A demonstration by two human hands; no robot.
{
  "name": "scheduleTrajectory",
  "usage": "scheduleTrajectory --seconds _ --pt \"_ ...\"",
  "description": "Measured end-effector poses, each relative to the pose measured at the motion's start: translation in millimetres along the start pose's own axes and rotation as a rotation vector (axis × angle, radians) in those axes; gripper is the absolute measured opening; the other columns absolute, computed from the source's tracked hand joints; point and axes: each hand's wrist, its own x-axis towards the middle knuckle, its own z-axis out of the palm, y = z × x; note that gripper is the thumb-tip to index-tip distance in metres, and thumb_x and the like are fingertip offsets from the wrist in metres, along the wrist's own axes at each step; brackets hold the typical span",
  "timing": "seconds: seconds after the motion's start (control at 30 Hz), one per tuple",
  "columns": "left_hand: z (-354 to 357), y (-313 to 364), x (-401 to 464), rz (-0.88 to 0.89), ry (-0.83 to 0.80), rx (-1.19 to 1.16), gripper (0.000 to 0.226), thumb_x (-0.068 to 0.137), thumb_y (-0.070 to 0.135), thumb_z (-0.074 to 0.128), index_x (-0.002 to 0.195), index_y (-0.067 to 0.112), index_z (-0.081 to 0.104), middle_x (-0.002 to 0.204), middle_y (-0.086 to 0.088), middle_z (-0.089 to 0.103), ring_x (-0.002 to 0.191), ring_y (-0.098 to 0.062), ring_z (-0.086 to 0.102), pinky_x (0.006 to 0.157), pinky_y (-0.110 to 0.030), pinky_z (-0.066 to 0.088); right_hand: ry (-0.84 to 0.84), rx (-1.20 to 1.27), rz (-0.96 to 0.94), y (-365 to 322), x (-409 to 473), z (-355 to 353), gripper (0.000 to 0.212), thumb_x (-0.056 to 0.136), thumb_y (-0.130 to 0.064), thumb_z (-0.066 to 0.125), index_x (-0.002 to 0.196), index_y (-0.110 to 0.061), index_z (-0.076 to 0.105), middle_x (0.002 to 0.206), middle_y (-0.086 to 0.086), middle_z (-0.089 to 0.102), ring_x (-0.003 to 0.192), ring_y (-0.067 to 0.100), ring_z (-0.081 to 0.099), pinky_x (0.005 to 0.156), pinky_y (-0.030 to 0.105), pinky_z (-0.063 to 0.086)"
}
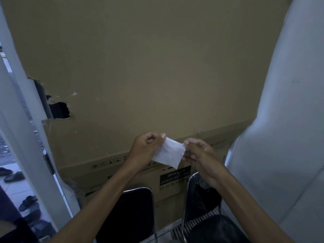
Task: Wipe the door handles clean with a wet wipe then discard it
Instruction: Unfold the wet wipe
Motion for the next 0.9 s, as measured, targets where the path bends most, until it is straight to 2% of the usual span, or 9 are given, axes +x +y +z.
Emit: scheduleTrajectory --seconds 0.07,0.13,0.2,0.33,0.43,0.53,0.6,0.7,0.9 --pt "0.6 1.0 1.6 0.012 0.028 -0.012 0.020 0.097 0.020 0.072 0.107 0.004 0.065 0.095 -0.008 0.080 0.083 -0.018 0.073 0.079 -0.039 0.060 0.000 -0.061 -0.058 -2.9 -1.0 1.4 0.038 0.096 -0.018 0.075 0.128 -0.022 0.057 0.112 0.016 0.077 0.096 0.029 0.076 0.092 0.043 0.061" --pt "1.9 2.7 1.9 0.016 0.052 -0.024 0.029 0.095 0.012 0.075 0.116 0.006 0.056 0.100 -0.012 0.079 0.083 -0.020 0.075 0.073 -0.036 0.061 -0.035 -0.161 -0.141 -5.4 -3.9 2.5 0.031 0.098 -0.013 0.073 0.125 -0.021 0.062 0.109 0.013 0.077 0.094 0.025 0.074 0.085 0.032 0.062" --pt "2.4 3.1 1.2 0.044 0.056 -0.013 0.039 0.093 0.011 0.077 0.122 0.013 0.050 0.099 -0.011 0.080 0.086 -0.023 0.077 0.073 -0.039 0.062 -0.009 -0.246 -0.221 -7.5 -6.5 4.8 0.019 0.099 -0.011 0.071 0.117 -0.017 0.069 0.102 0.007 0.072 0.090 0.015 0.070 0.074 0.020 0.057" --pt "1.8 3.6 -1.1 0.181 0.022 0.086 0.044 0.095 0.017 0.075 0.134 0.025 0.056 0.096 -0.004 0.081 0.089 -0.020 0.078 0.078 -0.033 0.063 0.056 -0.273 -0.319 -9.1 -6.8 9.2 0.013 0.099 -0.019 0.073 0.112 -0.019 0.074 0.097 0.008 0.069 0.091 0.012 0.066 0.073 0.016 0.056" --pt "2.3 7.2 -3.6 0.227 0.050 0.146 0.027 0.098 0.024 0.072 0.125 0.025 0.067 0.094 0.002 0.081 0.091 -0.015 0.077 0.084 -0.035 0.061 0.055 -0.306 -0.311 -11.3 -6.5 10.1 0.019 0.099 -0.022 0.073 0.117 -0.017 0.076 0.109 0.023 0.070 0.090 0.010 0.065 0.074 0.014 0.055" --pt "1.3 10.7 -6.8 0.247 0.047 0.162 0.014 0.099 0.023 0.070 0.112 0.020 0.073 0.094 0.004 0.081 0.091 -0.014 0.077 0.084 -0.037 0.062 0.019 -0.418 -0.263 -13.1 -6.8 7.1 0.015 0.101 -0.032 0.069 0.104 -0.024 0.080 0.103 0.007 0.079 0.090 0.008 0.073 0.073 0.012 0.054" --pt "0.4 12.8 -8.8 0.262 0.038 0.175 0.011 0.099 0.022 0.070 0.108 0.017 0.075 0.093 0.003 0.081 0.089 -0.014 0.077 0.082 -0.032 0.061 -0.033 -0.440 -0.203 -15.2 -9.0 7.6 0.029 0.106 -0.039 0.059 0.095 -0.023 0.081 0.087 -0.003 0.080 0.080 0.002 0.073 0.067 0.008 0.052" --pt "-2.3 13.9 -9.9 0.285 0.022 0.223 0.008 0.100 0.021 0.070 0.104 0.016 0.075 0.091 0.005 0.080 0.087 -0.012 0.076 0.077 -0.027 0.060 -0.091 -0.446 -0.146 -14.8 -7.1 6.5 0.030 0.107 -0.037 0.058 0.091 -0.023 0.079 0.075 -0.010 0.074 0.075 0.004 0.070 0.074 0.017 0.053" --pt "-5.1 12.3 -11.9 0.302 -0.020 0.327 0.009 0.097 0.013 0.070 0.100 0.021 0.073 0.078 0.006 0.076 0.076 -0.013 0.071 0.067 -0.027 0.054 -0.169 -0.433 -0.094 -7.1 -0.9 3.0 0.026 0.104 -0.042 0.061 0.108 -0.024 0.079 0.111 0.005 0.078 0.109 0.024 0.073 0.104 0.040 0.057"
